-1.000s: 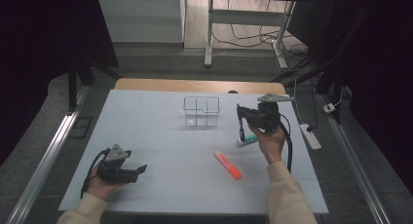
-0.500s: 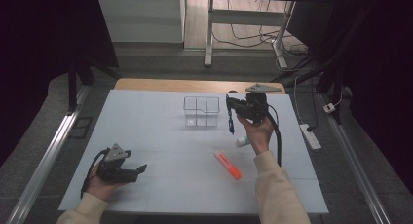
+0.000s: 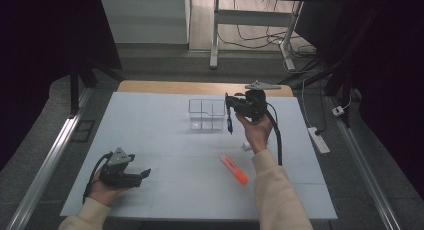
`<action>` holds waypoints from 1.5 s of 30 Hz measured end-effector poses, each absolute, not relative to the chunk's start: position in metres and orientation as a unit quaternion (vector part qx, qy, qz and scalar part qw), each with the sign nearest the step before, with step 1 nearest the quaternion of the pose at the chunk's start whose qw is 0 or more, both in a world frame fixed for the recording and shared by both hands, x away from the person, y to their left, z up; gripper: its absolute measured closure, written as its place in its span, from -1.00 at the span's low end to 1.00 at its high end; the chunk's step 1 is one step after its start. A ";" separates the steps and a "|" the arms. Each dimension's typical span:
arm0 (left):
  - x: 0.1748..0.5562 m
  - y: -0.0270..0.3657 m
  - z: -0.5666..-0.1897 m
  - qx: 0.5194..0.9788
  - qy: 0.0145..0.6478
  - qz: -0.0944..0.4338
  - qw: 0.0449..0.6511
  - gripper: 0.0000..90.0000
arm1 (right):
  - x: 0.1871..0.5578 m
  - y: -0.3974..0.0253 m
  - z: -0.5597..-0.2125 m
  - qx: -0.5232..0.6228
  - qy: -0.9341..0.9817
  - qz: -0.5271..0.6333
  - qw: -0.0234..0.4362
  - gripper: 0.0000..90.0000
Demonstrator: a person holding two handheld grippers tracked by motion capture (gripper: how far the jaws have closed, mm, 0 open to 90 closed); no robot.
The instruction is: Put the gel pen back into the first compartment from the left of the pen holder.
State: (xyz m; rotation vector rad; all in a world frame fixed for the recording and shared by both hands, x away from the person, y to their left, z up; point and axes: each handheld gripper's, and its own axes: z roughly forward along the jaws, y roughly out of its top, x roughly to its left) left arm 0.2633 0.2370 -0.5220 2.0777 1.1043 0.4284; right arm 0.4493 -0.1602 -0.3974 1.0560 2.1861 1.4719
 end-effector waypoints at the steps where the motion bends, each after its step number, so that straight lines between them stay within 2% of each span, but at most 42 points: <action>1: 0.263 0.237 -0.522 0.809 0.429 0.167 0.366 -0.60 | 0.450 -0.160 -0.398 0.368 0.760 0.515 0.150 0.78; 45: 0.263 0.239 -0.521 0.807 0.430 0.164 0.371 -0.60 | 0.476 -0.106 -0.382 0.356 0.753 0.534 0.145 0.78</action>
